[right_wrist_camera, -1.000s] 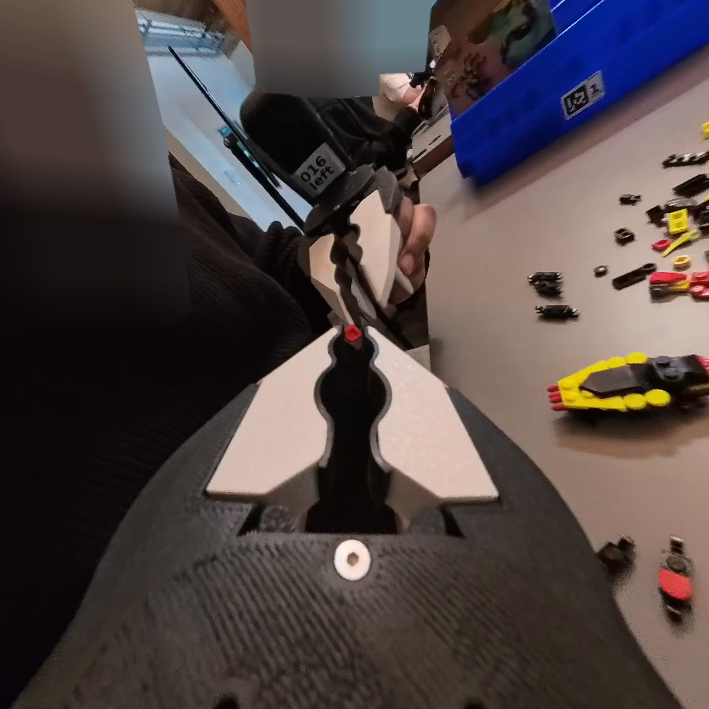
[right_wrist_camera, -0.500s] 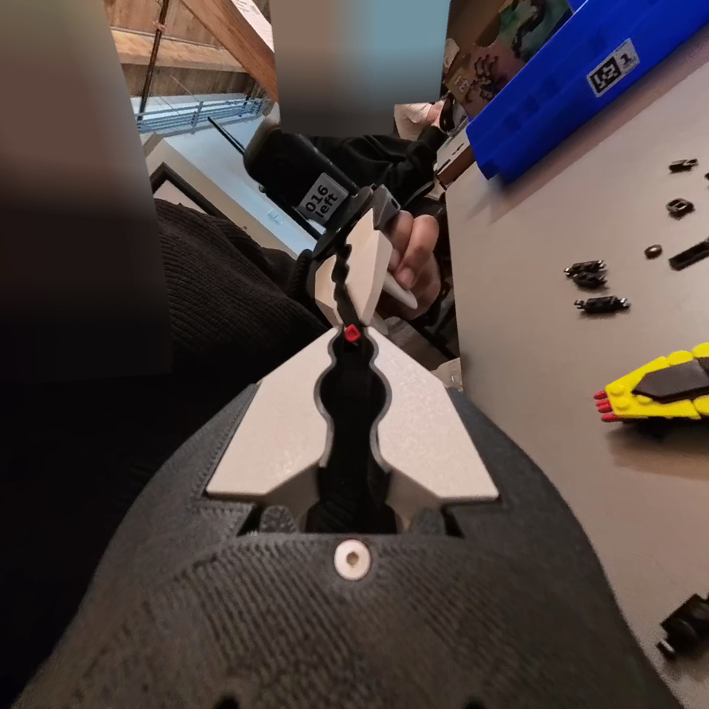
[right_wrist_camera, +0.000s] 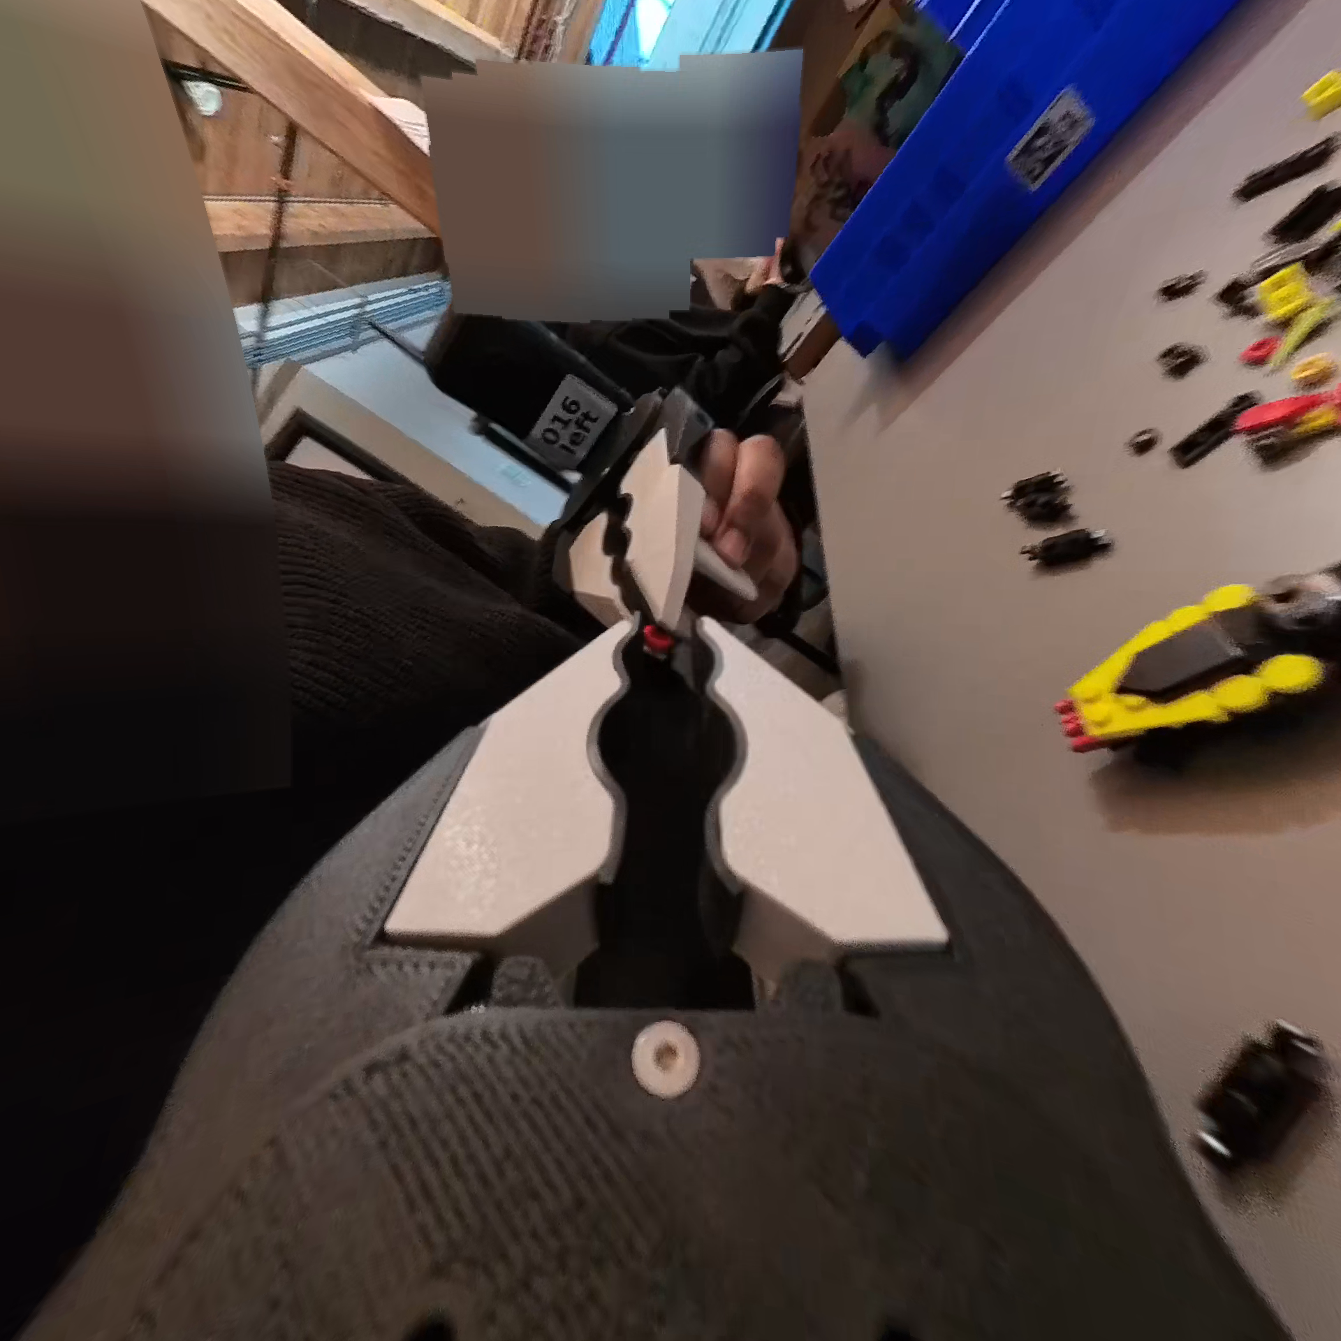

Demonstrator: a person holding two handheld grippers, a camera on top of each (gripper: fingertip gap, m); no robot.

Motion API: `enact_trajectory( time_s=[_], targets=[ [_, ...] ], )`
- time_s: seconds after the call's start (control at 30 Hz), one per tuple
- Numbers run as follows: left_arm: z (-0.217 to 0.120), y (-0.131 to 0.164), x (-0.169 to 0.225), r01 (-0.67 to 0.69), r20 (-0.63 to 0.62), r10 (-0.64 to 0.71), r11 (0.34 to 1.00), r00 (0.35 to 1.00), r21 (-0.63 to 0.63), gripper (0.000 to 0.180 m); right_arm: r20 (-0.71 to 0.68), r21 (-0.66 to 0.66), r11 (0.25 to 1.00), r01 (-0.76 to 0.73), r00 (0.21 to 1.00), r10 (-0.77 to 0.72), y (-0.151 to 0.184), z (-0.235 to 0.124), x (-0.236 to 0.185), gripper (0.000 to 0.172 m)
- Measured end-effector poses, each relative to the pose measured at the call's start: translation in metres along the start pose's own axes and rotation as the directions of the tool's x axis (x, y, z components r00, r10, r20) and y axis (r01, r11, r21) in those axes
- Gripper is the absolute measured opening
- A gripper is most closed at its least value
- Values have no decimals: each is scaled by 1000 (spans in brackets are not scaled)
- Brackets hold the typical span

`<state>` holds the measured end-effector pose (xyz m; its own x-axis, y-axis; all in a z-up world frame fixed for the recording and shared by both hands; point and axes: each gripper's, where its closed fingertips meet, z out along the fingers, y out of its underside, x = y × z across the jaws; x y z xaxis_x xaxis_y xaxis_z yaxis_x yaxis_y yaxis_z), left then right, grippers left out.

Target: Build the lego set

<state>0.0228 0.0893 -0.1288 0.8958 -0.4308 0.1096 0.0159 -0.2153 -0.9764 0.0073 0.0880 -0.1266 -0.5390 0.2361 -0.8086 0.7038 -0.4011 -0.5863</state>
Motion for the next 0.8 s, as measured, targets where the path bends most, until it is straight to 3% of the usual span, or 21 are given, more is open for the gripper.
enact_trajectory(
  time_s=[0.07, 0.13, 0.23, 0.3, 0.37, 0.47, 0.8],
  targets=[
    [1, 6, -8, 87, 12, -87, 996, 996, -25, 0, -109, 12, 994, 104, 989, -102, -7, -9, 11, 14],
    [4, 18, -14, 207, 6, -207, 975, 978, -78, 0, -254, -39, 946, 321, 913, -320, -13, -18, 19, 20],
    [8, 38, -14, 458, -47, -473, 871, 880, -179, 1, -382, -303, 741, 599, 636, -670, -9, -22, 27, 21],
    [10, 48, -10, 620, -98, -652, 749, 752, -235, 1, -373, -483, 561, 673, 422, -827, 0, -21, 35, 13],
    [9, 52, -8, 714, -132, -757, 649, 640, -261, 1, -300, -587, 418, 693, 294, -908, 13, -15, 40, 7],
    [6, 56, -9, 752, -136, -802, 594, 582, -284, 0, -206, -650, 346, 676, 282, -937, 33, -6, 45, 12],
    [4, 72, 6, 738, -110, -828, 543, 550, -400, 1, -61, -731, 193, 655, 218, -974, 59, 6, 52, 13]
  ],
)
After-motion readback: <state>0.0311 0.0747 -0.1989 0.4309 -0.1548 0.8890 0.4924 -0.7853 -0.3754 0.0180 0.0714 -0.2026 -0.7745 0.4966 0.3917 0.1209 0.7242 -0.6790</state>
